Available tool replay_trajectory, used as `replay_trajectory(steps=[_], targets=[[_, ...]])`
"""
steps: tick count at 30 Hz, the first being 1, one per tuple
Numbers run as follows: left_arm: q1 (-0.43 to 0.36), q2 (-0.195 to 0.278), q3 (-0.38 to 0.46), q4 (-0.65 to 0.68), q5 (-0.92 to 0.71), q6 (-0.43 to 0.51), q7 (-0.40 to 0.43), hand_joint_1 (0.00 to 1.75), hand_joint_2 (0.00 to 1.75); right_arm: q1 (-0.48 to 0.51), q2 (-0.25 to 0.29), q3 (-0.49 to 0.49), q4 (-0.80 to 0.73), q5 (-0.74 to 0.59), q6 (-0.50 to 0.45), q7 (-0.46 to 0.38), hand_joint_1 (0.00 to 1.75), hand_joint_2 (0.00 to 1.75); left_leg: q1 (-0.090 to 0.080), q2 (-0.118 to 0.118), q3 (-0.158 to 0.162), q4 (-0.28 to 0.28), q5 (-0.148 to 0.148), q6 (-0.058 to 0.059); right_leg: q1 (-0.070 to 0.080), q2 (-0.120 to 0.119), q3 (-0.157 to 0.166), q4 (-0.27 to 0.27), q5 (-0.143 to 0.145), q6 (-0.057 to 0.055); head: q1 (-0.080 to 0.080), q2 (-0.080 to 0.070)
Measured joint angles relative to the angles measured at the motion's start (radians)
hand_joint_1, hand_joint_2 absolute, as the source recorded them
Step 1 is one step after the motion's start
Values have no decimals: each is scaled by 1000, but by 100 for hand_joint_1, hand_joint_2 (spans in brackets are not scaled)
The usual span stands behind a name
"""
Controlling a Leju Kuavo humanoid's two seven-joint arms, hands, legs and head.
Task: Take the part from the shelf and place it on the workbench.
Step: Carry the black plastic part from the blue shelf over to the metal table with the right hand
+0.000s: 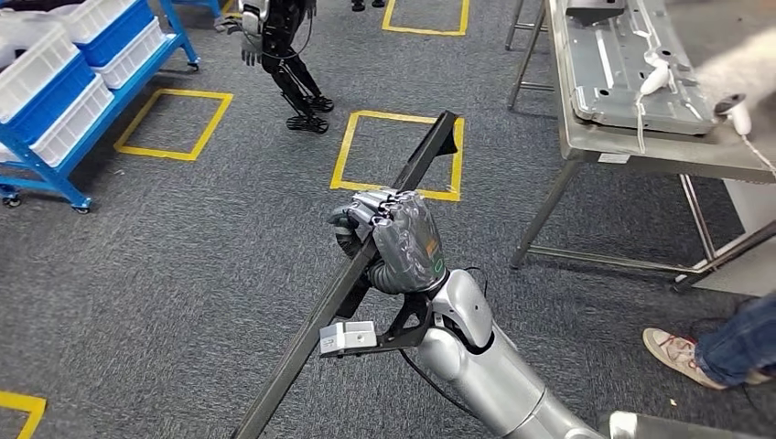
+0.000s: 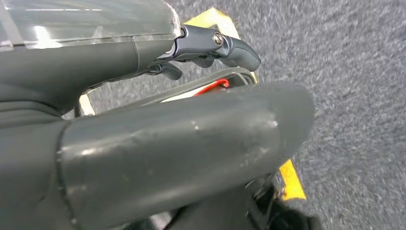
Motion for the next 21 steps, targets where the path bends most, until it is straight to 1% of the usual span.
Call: replay_trajectory(steps=[1,2,3,4,5,6,7,8,9,10,11,12,13,14,15,16,17,18,19,20,21], targets=[[-2,-1,0,0,2,0,0,0,0,-3,0,-1,-1,0,0,0,175,175,3,15,4,-12,5,2,3,-31,-17,34,-24,5,1,0],[-2,-1,1,0,2,1,0,0,0,-6,0,-1,-2,0,0,0,175,175,1,29,5,-15,7,4,1,-65,-41,86,-55,10,2,0],[-2,-2,1,0,2,1,-1,0,0,-8,-1,-1,-1,0,0,0,175,175,0,42,4,-15,7,5,-3,-85,-68,146,-85,15,3,0],[-1,-2,1,0,2,1,0,0,0,-8,-2,-1,-1,0,0,0,175,175,0,56,3,-14,6,5,-8,-95,-91,197,-104,21,3,0],[-1,-2,2,0,2,1,0,0,0,-7,-3,-1,0,0,0,0,175,175,0,70,3,-11,4,4,-12,-100,-101,220,-105,26,3,0],[-1,-3,2,0,1,1,0,0,0,-7,-4,-1,0,0,0,0,175,175,1,83,2,-7,1,2,-17,-106,-92,208,-89,31,3,0],[-2,-4,2,0,0,1,0,0,0,-8,-5,-1,0,0,0,0,175,175,3,96,2,-1,-4,-1,-21,-116,-65,163,-60,34,3,0],[-2,-6,2,0,-1,1,0,0,0,-9,-5,-1,0,0,1,0,175,175,4,107,1,7,-10,-7,-22,-134,-31,101,-34,35,3,0],[-3,-8,2,0,-2,1,0,0,0,-11,-5,-1,-1,0,1,0,175,175,3,117,0,16,-17,-13,-19,-154,-2,46,-16,32,3,0],[-4,-8,2,0,-2,1,0,0,0,-13,-5,-1,-1,0,1,0,175,175,1,126,-1,23,-24,-20,-15,-167,16,11,-9,26,3,0],[-5,-9,2,0,-2,1,0,0,0,-14,-5,-1,-1,1,1,0,175,175,-2,134,-1,28,-28,-27,-11,-173,21,-3,-12,18,3,0],[-6,-9,2,0,-2,1,0,0,0,-15,-5,-1,-1,1,1,0,175,175,-4,143,-1,30,-31,-32,-7,-166,20,-2,-13,9,3,0],[-7,-9,2,0,-2,1,0,0,0,-16,-6,-1,-2,1,1,1,175,175,-3,152,2,30,-32,-37,-8,-153,18,-2,-13,1,2,0],[-9,-10,2,0,-3,1,0,0,0,-16,-6,-1,-2,1,2,1,175,175,0,144,2,33,-39,-42,-9,-143,18,-4,-11,-4,3,0],[-11,-10,2,0,-3,1,0,0,0,-17,-6,-2,-3,2,2,1,175,175,3,124,-2,48,-53,-46,-11,-132,18,-7,-9,-11,2,0],[-12,-10,2,0,-3,1,0,0,0,-19,-5,-2,-3,2,2,1,175,175,6,98,-15,81,-77,-49,-13,-123,18,-9,-6,-16,2,0],[-11,-10,2,0,-3,1,0,0,0,-20,-4,-2,-3,2,2,1,175,175,9,69,-37,132,-109,-52,-14,-112,18,-10,-5,-20,2,0],[-10,-10,2,0,-3,1,0,0,0,-21,-3,-2,-3,3,2,1,175,175,10,54,-68,198,-141,-53,-14,-101,18,-10,-4,-23,2,0],[-8,-10,2,0,-3,1,1,0,0,-22,-2,-2,-3,3,2,1,175,175,10,48,-97,259,-163,-53,-12,-89,17,-9,-3,-25,2,0],[-6,-10,2,0,-3,0,1,0,0,-21,-2,-2,-2,3,2,1,175,175,10,46,-117,298,-169,-53,-11,-75,17,-8,-3,-25,2,0],[-6,-10,2,0,-3,-1,2,0,0,-21,-2,-2,-2,3,2,1,175,175,10,44,-123,303,-155,-52,-10,-61,17,-6,-3,-25,2,0]])
